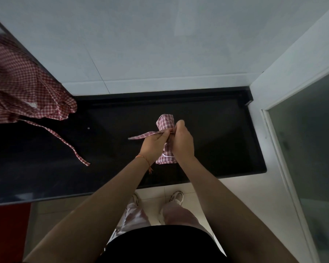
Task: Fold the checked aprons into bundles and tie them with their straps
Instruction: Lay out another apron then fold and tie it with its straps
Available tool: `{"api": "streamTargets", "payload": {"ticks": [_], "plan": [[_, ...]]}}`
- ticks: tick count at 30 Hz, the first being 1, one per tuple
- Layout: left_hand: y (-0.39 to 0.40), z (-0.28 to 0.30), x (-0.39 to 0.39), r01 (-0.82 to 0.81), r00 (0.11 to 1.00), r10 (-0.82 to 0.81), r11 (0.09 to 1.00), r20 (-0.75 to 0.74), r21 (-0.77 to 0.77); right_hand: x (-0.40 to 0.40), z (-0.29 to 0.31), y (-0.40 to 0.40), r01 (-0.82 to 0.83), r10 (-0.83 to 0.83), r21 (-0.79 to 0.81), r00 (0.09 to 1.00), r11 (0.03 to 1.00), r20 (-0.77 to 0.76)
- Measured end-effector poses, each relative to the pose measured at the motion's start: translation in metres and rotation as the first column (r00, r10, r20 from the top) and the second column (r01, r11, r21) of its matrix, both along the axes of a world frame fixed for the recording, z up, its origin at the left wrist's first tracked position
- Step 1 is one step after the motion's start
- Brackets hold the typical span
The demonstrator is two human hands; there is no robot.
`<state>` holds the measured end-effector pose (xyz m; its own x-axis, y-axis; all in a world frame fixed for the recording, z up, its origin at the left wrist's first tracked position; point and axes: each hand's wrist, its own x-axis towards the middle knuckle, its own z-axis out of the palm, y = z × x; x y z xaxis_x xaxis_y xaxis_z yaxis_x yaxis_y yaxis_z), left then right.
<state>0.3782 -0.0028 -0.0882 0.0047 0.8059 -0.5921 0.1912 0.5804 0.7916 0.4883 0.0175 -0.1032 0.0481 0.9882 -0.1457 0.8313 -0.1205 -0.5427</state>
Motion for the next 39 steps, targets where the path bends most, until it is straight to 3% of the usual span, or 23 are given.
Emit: {"api": "streamTargets", "payload": {"ticks": [4,8,12,15,18,22,31,36,39], "plan": [[0.002,0.004,0.001,-0.088,0.996,0.087,0.995,-0.018,-0.045,-0.006,0.002,0.000,-0.037,0.038,-0.026,0.998,0.999,0.043],[0.006,0.004,-0.006,-0.112,0.993,0.111,0.994,-0.040,-0.014,-0.003,0.015,0.008,-0.014,-0.014,-0.217,0.991,0.976,-0.129],[0.006,0.005,-0.016,-0.124,0.992,0.124,0.992,0.011,-0.021,0.013,0.038,0.024,-0.174,0.051,-0.478,0.965,0.861,-0.258],[0.005,0.006,-0.018,-0.092,0.996,0.091,0.994,0.013,0.059,0.019,0.042,0.026,-0.201,-0.030,-0.561,0.927,0.803,-0.375],[0.007,0.006,-0.020,-0.052,0.997,0.051,0.999,0.053,0.017,0.018,0.036,0.024,-0.135,-0.167,-0.581,0.884,0.803,-0.437],[0.008,0.001,-0.029,-0.170,0.979,0.181,0.979,0.090,-0.111,0.013,0.032,0.016,-0.032,-0.347,-0.585,0.778,0.811,-0.524],[0.009,-0.003,-0.034,-0.224,0.957,0.252,0.957,0.144,-0.183,0.003,0.026,0.002,0.044,-0.460,-0.583,0.666,0.811,-0.588],[0.008,-0.019,-0.041,-0.389,0.880,0.452,0.863,0.148,-0.322,-0.004,0.029,-0.002,0.026,-0.491,-0.589,0.581,0.808,-0.649],[0.010,-0.015,-0.045,-0.422,0.819,0.526,0.824,0.230,-0.379,0.003,0.028,-0.001,0.044,-0.603,-0.639,0.387,0.768,-0.698]]}}
